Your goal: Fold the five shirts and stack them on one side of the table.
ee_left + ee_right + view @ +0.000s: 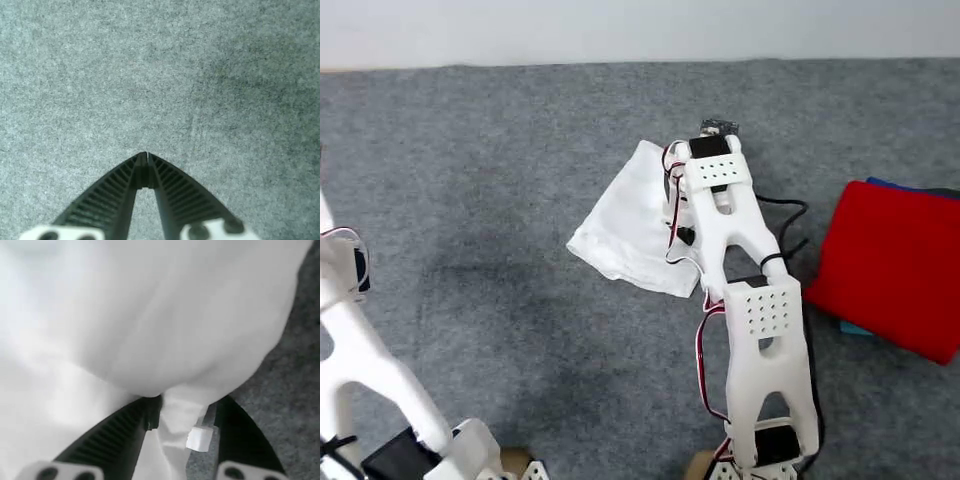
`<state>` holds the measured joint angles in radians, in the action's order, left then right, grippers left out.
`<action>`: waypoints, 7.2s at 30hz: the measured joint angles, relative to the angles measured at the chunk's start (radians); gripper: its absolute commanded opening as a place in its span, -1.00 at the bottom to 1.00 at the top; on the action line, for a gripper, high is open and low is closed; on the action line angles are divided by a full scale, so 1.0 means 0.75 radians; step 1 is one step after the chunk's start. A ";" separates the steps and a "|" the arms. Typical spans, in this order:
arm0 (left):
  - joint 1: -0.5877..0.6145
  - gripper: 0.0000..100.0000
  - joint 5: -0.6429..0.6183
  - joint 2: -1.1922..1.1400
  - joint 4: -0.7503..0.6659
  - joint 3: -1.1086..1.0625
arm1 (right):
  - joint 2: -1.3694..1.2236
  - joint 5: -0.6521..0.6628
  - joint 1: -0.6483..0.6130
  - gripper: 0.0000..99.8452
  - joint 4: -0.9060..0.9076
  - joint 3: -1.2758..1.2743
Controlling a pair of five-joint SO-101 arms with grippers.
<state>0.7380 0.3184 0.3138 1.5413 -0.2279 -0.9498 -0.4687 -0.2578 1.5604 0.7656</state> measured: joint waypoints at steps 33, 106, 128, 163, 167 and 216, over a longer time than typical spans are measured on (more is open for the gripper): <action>-0.004 -0.97 0.000 0.000 0.012 0.000 | 0.245 0.180 -0.031 -0.98 0.209 -0.002; -0.205 -0.97 -0.235 0.000 0.243 -0.096 | 0.675 1.033 1.410 -0.19 0.248 -0.002; -0.630 -0.96 -0.235 0.419 0.252 0.162 | 1.283 0.949 1.037 -0.94 0.258 -0.002; -1.058 -1.00 -0.487 1.723 -0.702 -1.495 | 2.686 0.391 0.417 -0.98 -0.360 -2.250; -1.045 -0.99 -0.487 1.815 -0.710 -1.665 | 2.844 0.391 0.405 -0.98 -0.487 -2.480; -1.047 -0.99 -0.487 1.986 -0.381 -1.950 | 3.642 0.847 0.354 -0.98 -0.356 -3.247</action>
<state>-0.0476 -0.0468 1.8036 1.2559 -1.6901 1.7814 0.1665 0.0077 1.2935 -1.6694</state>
